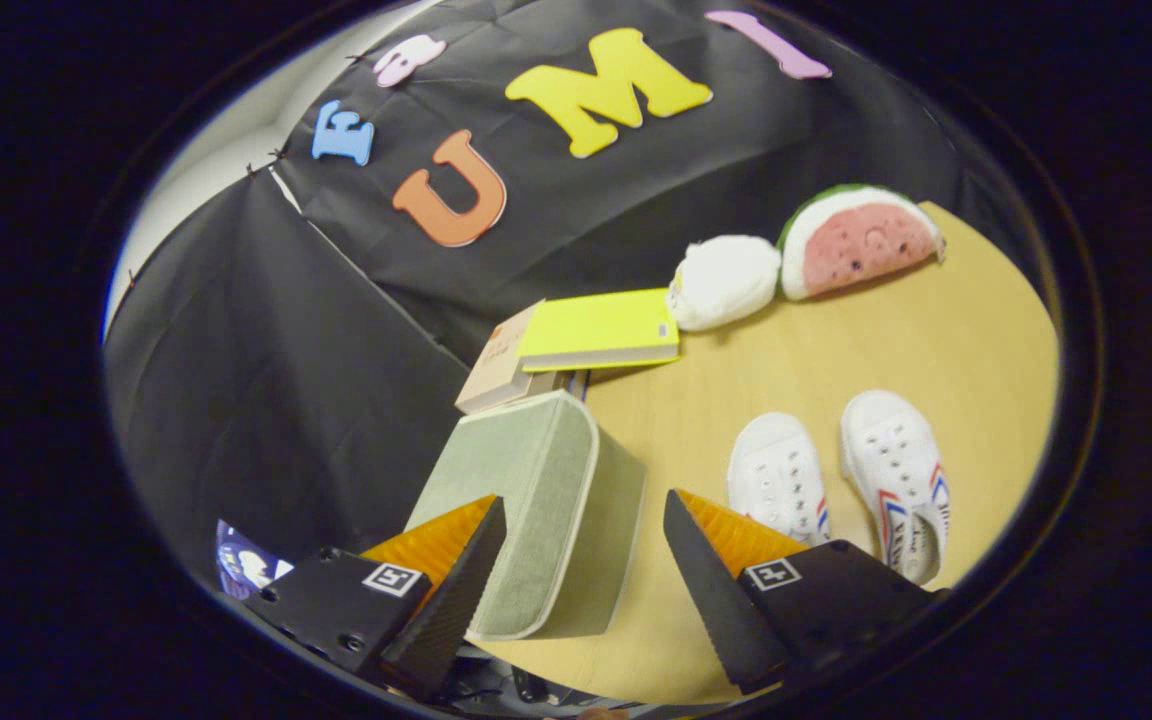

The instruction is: Open the storage box then place both shoes into the box .Put the left shoe in first, then the right shoe, with the right side of both shoes facing outward in a uniform manner.

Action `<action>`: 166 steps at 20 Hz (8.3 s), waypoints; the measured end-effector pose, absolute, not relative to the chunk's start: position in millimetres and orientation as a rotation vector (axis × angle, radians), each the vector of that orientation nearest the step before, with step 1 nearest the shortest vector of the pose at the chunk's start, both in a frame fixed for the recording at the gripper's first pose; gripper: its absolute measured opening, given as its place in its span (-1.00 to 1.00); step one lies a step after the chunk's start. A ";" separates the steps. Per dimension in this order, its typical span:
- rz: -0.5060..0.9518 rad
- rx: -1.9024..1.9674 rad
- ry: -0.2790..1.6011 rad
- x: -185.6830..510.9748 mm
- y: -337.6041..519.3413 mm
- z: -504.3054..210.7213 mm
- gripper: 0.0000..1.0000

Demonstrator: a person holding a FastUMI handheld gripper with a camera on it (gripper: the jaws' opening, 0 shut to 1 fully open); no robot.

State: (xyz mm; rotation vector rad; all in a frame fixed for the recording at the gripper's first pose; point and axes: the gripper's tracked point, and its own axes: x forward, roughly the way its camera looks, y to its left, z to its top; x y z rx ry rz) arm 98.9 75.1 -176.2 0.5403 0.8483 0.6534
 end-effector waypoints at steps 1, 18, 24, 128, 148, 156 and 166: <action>0.693 0.569 0.877 100.8 79.4 -179.5 1.00; 1.233 0.902 1.219 124.9 151.7 -219.9 0.85; 1.275 0.887 1.213 124.2 144.5 -216.9 0.41; 0.620 0.183 1.173 114.7 -27.9 -250.1 -0.88; 0.575 0.412 0.824 83.5 105.1 -122.0 -0.89; 0.594 0.473 0.896 58.8 204.6 -138.9 -0.89; 0.452 0.454 1.115 67.2 266.7 -223.8 -0.88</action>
